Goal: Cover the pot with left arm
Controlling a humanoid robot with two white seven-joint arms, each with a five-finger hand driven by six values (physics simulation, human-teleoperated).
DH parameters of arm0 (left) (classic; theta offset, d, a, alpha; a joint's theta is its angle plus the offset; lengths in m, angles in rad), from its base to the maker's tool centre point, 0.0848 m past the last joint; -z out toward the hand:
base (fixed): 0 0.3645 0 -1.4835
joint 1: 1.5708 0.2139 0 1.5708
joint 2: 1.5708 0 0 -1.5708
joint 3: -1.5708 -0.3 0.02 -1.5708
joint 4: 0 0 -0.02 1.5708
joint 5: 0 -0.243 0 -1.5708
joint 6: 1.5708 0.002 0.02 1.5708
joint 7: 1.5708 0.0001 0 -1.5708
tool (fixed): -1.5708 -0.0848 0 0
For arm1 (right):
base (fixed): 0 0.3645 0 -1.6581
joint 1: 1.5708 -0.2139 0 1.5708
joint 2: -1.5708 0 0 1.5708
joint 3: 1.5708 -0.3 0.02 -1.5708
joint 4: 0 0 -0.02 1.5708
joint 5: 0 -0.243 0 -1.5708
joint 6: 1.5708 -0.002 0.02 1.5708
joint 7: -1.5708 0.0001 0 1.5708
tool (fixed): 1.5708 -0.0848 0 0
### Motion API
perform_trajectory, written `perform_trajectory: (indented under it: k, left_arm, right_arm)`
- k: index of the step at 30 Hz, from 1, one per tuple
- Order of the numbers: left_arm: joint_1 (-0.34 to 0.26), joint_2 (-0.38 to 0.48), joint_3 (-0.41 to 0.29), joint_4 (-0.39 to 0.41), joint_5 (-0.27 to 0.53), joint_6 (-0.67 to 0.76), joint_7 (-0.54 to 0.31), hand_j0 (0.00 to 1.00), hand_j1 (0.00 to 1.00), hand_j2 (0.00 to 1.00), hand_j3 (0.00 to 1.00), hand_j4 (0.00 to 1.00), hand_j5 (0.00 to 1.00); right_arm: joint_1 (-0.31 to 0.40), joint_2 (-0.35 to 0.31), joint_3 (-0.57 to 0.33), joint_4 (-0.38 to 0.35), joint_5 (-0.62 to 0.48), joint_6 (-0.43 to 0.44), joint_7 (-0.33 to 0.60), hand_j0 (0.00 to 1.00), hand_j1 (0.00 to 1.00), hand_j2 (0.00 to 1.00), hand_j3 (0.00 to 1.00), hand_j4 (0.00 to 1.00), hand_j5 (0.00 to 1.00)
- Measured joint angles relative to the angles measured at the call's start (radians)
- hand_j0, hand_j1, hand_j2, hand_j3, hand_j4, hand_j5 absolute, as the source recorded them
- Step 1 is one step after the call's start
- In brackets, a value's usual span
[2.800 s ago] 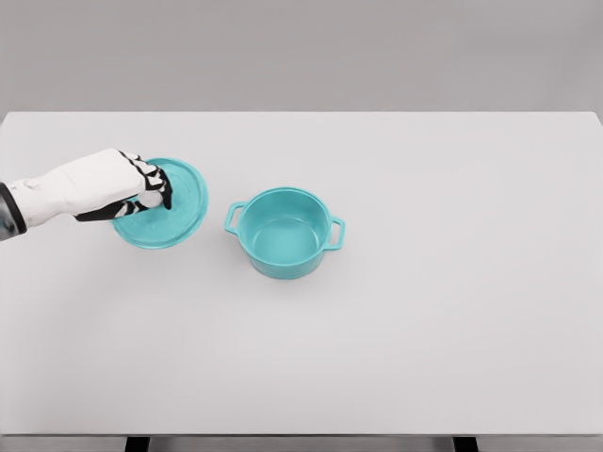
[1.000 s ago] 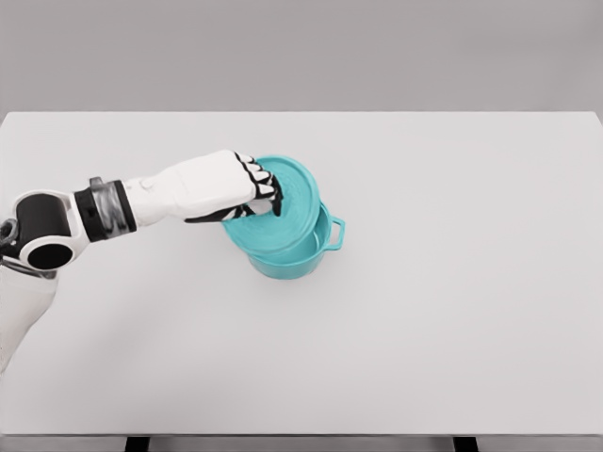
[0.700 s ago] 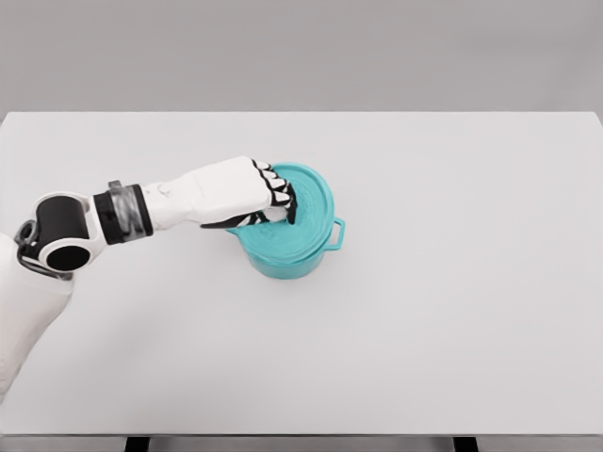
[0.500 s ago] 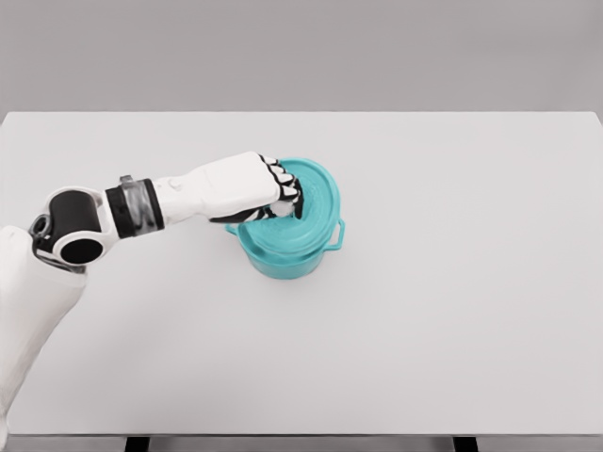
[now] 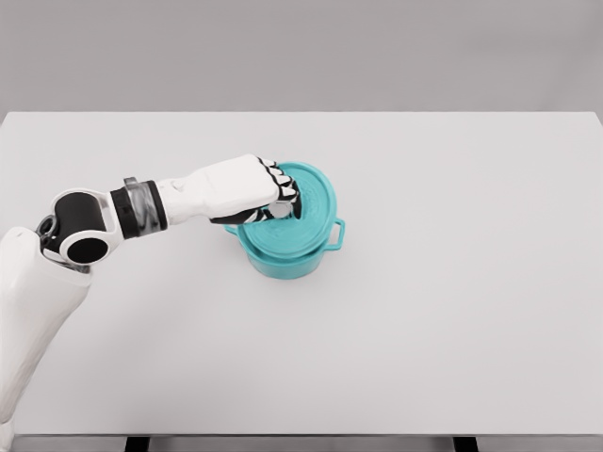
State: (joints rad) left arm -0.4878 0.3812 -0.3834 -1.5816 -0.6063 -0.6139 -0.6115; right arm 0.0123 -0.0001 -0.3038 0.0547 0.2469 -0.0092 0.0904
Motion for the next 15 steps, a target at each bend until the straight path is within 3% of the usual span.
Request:
perform_trajectory:
  k: [15]
  left_arm:
    - [0.003,0.004,0.004,0.015,0.0,0.0,0.0,0.62,0.62,0.62,0.62,0.62,0.62]
  right_arm:
    - [0.0,0.0,0.0,-0.001,0.0,0.0,0.0,1.0,1.0,1.0,1.0,1.0,1.0]
